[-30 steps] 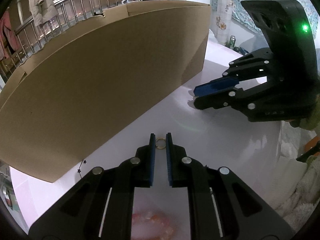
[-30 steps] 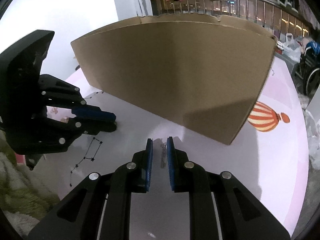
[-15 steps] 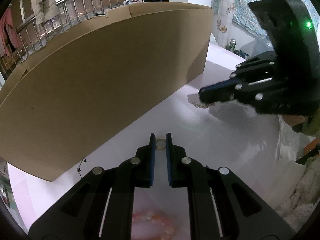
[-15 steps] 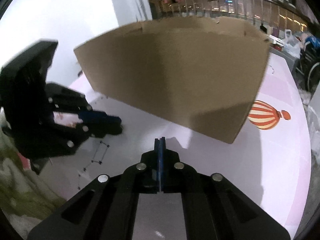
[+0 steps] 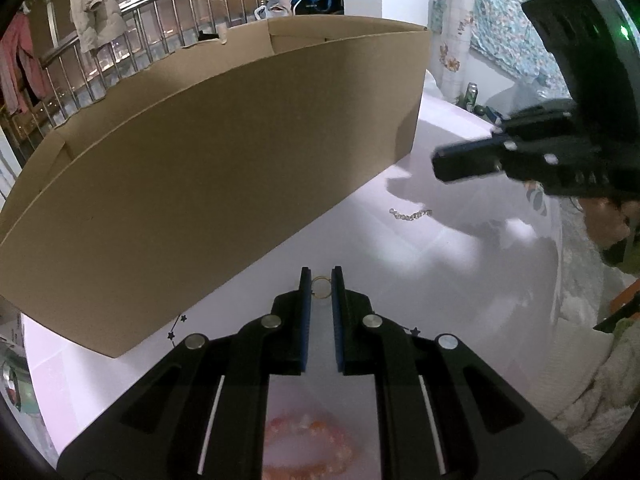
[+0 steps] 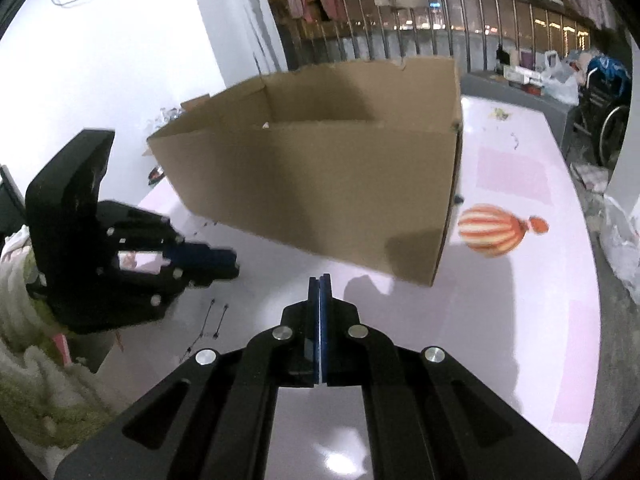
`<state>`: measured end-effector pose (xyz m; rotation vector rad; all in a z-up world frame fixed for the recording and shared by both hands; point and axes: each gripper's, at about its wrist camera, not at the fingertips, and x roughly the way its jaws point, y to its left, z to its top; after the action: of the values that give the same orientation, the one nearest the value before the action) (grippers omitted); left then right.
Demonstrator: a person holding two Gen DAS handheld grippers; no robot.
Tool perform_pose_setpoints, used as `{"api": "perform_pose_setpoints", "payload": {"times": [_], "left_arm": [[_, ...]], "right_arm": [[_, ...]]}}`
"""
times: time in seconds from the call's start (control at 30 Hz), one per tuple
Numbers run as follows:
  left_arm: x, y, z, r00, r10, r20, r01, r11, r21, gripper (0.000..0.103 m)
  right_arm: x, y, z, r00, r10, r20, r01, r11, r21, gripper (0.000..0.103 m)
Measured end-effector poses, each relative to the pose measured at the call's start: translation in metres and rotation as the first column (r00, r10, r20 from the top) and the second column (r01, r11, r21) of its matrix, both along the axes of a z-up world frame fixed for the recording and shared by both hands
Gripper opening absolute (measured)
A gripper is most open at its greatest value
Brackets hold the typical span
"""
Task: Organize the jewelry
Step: 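Lift the gold ring with the left gripper while the right holds the silver chain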
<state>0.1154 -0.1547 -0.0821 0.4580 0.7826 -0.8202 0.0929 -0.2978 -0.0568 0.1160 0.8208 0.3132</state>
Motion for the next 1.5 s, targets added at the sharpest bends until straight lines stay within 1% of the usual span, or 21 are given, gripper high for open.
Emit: {"api": "perform_pose_setpoints", "payload": {"times": [0.2,0.4,0.53,0.63,0.7,0.77,1.0,1.23,1.33,1.4,1.47,1.5], "left_arm": [[0.001,0.0,-0.002,1.0,0.006,-0.007,-0.006,1.0,0.003,0.009],[0.004,0.001,-0.001,1.0,0.014,-0.006,-0.014,1.0,0.002,0.009],[0.005,0.002,-0.001,1.0,0.02,-0.009,-0.02,1.0,0.001,0.009],[0.004,0.004,-0.002,1.0,0.019,-0.01,-0.019,1.0,-0.002,0.009],[0.004,0.003,-0.003,1.0,0.019,-0.011,-0.019,1.0,-0.002,0.009],[0.005,0.004,-0.003,1.0,0.018,-0.013,-0.018,1.0,-0.001,0.009],[0.006,0.002,-0.003,1.0,0.022,-0.015,-0.022,1.0,0.003,0.009],[0.006,-0.002,-0.003,1.0,0.022,-0.017,-0.022,1.0,0.006,0.009],[0.006,-0.001,-0.004,1.0,0.023,-0.017,-0.023,1.0,0.004,0.009],[0.006,-0.001,-0.004,1.0,0.023,-0.017,-0.023,1.0,0.005,0.009],[0.006,-0.001,-0.004,1.0,0.024,-0.017,-0.024,1.0,0.004,0.009],[0.006,-0.001,-0.004,1.0,0.024,-0.017,-0.024,1.0,0.004,0.009]], "right_arm": [[0.006,0.009,-0.021,0.997,-0.009,-0.081,0.003,0.998,-0.064,0.0],[0.024,0.02,-0.024,0.998,0.011,-0.065,-0.016,0.997,-0.07,0.0],[0.027,0.018,-0.022,0.998,-0.004,-0.06,0.002,0.999,-0.043,0.001],[0.017,0.017,-0.017,0.998,-0.021,-0.058,0.019,0.999,-0.037,0.006],[0.013,0.016,-0.018,0.997,-0.035,-0.066,0.033,0.999,-0.033,0.019],[0.011,0.018,-0.02,0.997,-0.043,-0.071,0.042,0.999,-0.024,0.021],[0.019,0.028,-0.025,0.997,-0.066,-0.032,0.064,0.996,-0.056,0.021],[0.023,0.039,-0.026,1.0,-0.027,0.013,0.028,0.987,-0.155,0.02],[0.022,0.036,-0.024,1.0,-0.006,0.017,0.008,0.986,-0.169,0.014],[0.022,0.036,-0.024,1.0,0.007,0.013,-0.005,0.986,-0.166,0.007],[0.021,0.035,-0.023,1.0,0.016,0.012,-0.014,0.985,-0.171,0.004],[0.022,0.033,-0.022,1.0,0.015,0.007,-0.014,0.988,-0.155,0.004]]}}
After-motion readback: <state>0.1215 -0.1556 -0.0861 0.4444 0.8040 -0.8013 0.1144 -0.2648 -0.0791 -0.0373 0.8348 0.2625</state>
